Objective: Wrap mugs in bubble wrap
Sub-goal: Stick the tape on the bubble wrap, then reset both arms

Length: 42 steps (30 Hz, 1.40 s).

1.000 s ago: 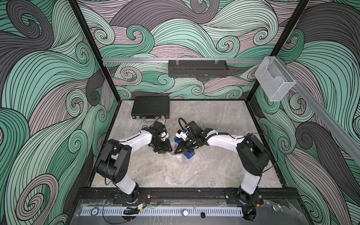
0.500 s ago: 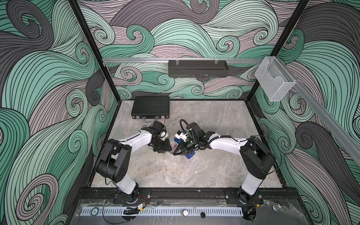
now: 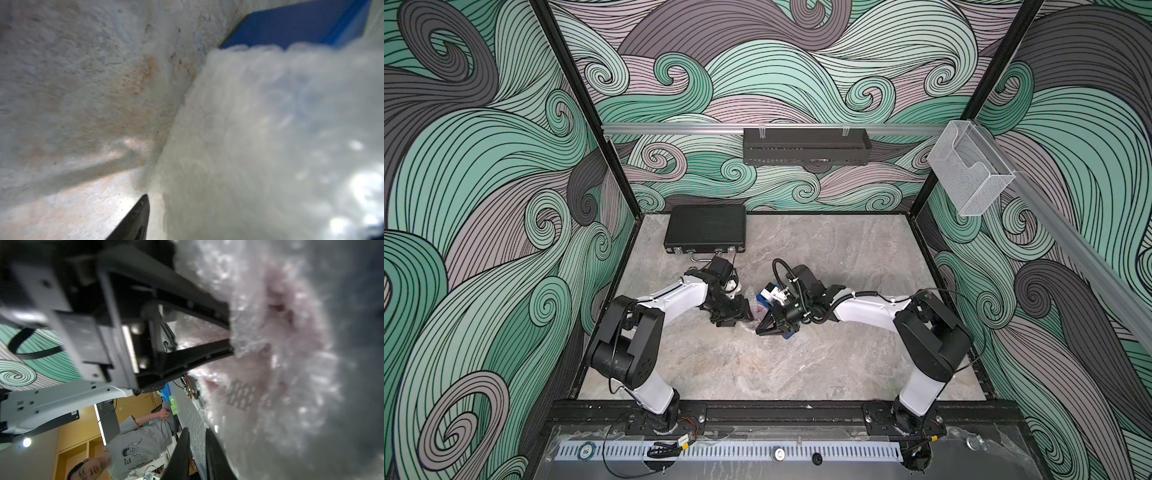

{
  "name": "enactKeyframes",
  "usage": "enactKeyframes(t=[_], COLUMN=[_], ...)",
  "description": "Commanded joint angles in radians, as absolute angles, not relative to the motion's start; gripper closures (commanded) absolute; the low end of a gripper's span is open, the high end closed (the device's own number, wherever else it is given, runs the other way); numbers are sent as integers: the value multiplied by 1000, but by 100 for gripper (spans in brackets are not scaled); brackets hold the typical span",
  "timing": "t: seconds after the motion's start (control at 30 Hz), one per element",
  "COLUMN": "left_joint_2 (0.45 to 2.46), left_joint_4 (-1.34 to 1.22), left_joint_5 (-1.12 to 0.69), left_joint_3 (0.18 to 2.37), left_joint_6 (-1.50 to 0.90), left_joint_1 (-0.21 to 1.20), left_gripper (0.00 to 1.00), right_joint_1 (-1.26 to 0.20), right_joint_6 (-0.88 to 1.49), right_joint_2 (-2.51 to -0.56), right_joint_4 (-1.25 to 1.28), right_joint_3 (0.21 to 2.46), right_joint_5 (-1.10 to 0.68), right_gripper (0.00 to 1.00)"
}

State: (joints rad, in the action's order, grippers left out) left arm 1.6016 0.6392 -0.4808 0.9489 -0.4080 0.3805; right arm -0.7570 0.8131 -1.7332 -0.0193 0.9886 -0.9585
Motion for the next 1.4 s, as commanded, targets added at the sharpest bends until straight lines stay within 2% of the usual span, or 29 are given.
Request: enactKeyframes(t=[0.0, 0.37, 0.43, 0.47, 0.5, 0.53, 0.6, 0.63, 0.7, 0.73, 0.83, 0.9, 0.97, 1.03, 1.07, 1.1, 1.2, 1.3, 1.37], left_joint_2=[1533, 1435, 1335, 1266, 1175, 1082, 930, 877, 830, 828, 838, 825, 812, 811, 811, 809, 779, 717, 657], left_joint_4=[697, 801, 812, 786, 736, 652, 418, 334, 352, 420, 559, 514, 479, 474, 489, 521, 525, 348, 225], left_joint_5=[-493, -458, -393, -338, -265, -205, -144, -106, 24, 103, 364, 429, 377, 243, 195, 187, 248, 345, 432], left_joint_3=[999, 1030, 1037, 1024, 1001, 962, 834, 788, 766, 785, 792, 744, 723, 724, 723, 724, 654, 515, 455], left_joint_6=[-382, -362, -361, -386, -413, -437, -490, -520, -554, -542, -473, -393, -359, -363, -379, -408, -410, -296, -172], left_joint_1=[376, 370, 365, 360, 346, 325, 282, 266, 242, 226, 196, 163, 136, 130, 131, 130, 127, 123, 121], left_gripper=[27, 24, 22, 18, 11, 3, 1, 1, 1, 1, 1, 2, 1, 1, 1, 1, 1, 1, 1], right_joint_1=[-740, -655, -642, -641, -643, -643, -641, -643, -639, -616, -464, -366, -277, -199, -209, -267, -471, -486, -428], right_joint_6=[815, 672, 560, 501, 447, 413, 372, 325, 277, 275, 254, 245, 268, 394, 442, 439, 351, 254, 254], right_joint_2=[-1628, -1529, -1463, -1419, -1361, -1298, -1171, -1099, -977, -934, -860, -815, -804, -863, -927, -988, -1002, -822, -676], right_joint_4=[51, -126, -269, -341, -414, -434, -371, -253, -144, -174, -297, -314, -322, -296, -300, -333, -365, -152, -63], right_joint_3=[1022, 1027, 1057, 1071, 1077, 1063, 976, 900, 786, 762, 713, 663, 659, 659, 671, 690, 630, 419, 341], right_joint_5=[-1003, -893, -747, -629, -470, -313, -34, 61, 247, 334, 368, 338, 206, -98, -243, -295, -71, 97, 166], right_gripper=[80, 79, 80, 79, 72, 56, 13, 1, 1, 1, 1, 1, 1, 1, 1, 1, 1, 1, 1])
